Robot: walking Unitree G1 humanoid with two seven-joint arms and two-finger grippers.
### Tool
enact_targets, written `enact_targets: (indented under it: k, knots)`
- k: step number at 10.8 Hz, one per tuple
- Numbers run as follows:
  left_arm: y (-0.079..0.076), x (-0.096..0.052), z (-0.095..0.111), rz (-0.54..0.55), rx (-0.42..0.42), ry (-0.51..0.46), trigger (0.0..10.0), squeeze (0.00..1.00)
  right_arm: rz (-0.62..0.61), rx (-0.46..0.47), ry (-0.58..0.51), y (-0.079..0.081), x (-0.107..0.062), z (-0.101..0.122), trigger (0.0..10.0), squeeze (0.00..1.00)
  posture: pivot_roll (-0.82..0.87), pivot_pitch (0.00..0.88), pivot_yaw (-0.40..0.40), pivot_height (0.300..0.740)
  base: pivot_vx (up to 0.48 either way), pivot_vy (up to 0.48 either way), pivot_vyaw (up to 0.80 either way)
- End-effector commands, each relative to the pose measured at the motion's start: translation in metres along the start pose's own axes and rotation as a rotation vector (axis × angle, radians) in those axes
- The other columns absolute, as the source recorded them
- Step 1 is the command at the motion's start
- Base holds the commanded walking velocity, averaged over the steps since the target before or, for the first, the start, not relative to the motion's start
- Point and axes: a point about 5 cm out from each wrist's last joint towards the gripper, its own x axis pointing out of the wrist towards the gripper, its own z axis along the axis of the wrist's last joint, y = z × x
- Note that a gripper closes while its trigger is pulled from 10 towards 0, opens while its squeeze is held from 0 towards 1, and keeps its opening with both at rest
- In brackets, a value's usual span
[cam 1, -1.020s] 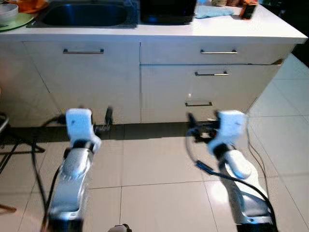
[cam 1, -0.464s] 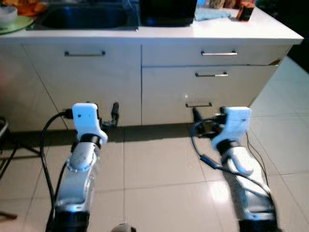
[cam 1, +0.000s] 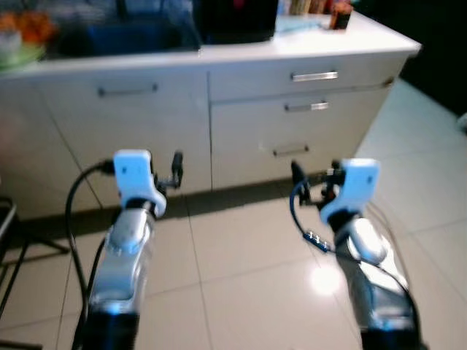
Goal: Kitchen organization
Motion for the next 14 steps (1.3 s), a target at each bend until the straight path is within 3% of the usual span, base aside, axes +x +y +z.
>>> enact_targets:
  k: [1,4,14]
  knots:
    - [0.001,0.001,0.004,0.013,0.014,-0.014,10.0,0.00,0.010,0.002,-0.021,0.001,0.001,0.005,10.0,0.00,-0.01,0.037,-0.001,0.740,0.000,0.000,0.00]
    - [0.008,0.006,0.016,0.049,0.019,-0.039,10.0,0.00,0.012,0.011,-0.020,0.001,0.002,0.003,10.0,0.00,-0.01,0.035,0.000,0.740,0.283,0.000,0.00]
    - [0.010,0.008,0.017,0.086,0.035,-0.030,10.0,0.00,0.058,0.017,-0.051,0.008,0.005,0.005,10.0,0.00,0.00,0.033,0.001,0.740,0.480,0.000,0.05]
